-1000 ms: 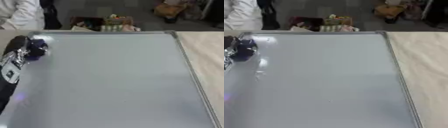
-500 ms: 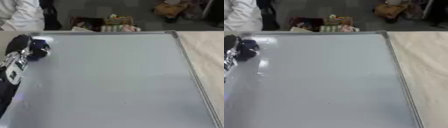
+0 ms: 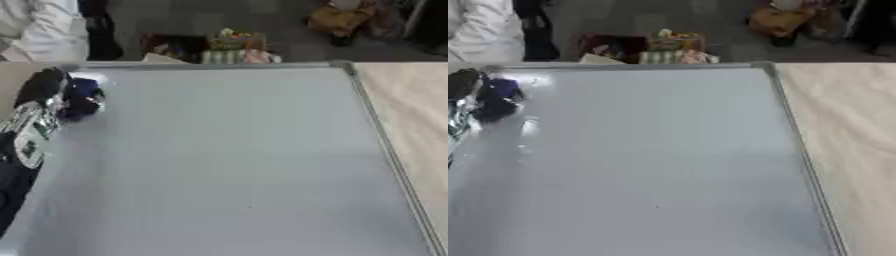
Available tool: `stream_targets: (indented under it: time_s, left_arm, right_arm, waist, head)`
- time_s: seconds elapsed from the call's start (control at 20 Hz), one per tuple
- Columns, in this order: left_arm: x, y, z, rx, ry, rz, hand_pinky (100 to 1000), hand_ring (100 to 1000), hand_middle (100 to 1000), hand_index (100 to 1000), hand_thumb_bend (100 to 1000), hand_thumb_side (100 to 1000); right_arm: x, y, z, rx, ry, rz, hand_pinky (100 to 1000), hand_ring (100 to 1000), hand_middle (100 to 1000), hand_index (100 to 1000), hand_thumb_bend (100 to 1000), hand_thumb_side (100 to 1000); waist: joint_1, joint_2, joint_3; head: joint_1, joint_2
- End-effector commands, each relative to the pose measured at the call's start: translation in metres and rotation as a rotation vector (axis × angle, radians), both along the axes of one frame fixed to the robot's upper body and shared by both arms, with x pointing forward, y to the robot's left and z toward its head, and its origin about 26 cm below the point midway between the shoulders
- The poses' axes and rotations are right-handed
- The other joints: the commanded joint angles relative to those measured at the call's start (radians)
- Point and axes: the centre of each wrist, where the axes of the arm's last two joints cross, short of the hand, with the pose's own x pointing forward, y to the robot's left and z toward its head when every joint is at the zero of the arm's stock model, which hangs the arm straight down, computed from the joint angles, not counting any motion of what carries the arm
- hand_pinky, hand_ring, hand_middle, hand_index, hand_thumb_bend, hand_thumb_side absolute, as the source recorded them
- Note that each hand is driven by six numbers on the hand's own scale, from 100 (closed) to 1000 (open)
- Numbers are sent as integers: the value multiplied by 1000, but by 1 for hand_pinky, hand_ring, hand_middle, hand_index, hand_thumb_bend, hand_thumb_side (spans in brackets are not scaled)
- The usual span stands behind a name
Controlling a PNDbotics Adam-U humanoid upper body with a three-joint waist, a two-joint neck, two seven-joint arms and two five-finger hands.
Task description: Wipe the whiteboard clean with a brush.
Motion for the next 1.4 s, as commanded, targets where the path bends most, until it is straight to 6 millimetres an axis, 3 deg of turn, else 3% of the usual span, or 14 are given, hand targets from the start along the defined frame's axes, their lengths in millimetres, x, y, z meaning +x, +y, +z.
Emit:
stream_targets:
  time_s: [0.05,0.55,1.4]
  left_arm:
    - [6,-16,-15,-10,58,-50,385,453,297,587,115,507]
    - [10,-27,-20,-107,98,-115,382,450,292,592,115,538]
    - [10,-48,-21,-78,127,-246,382,450,289,592,120,547]
  right_arm:
    - [-3,-2,5,-1,-16,-4,833,787,668,839,100,1000]
    - [-3,-3,4,8,-17,-6,833,786,667,838,100,1000]
    - [-3,-3,4,16,-17,-6,834,786,665,838,100,1000]
  waist:
    - [-8,-16,-8]
    - [-9,-19,-8]
    - [-11,-24,-3]
  head:
    - [5,-10]
    - [4,-10]
    - [5,-11]
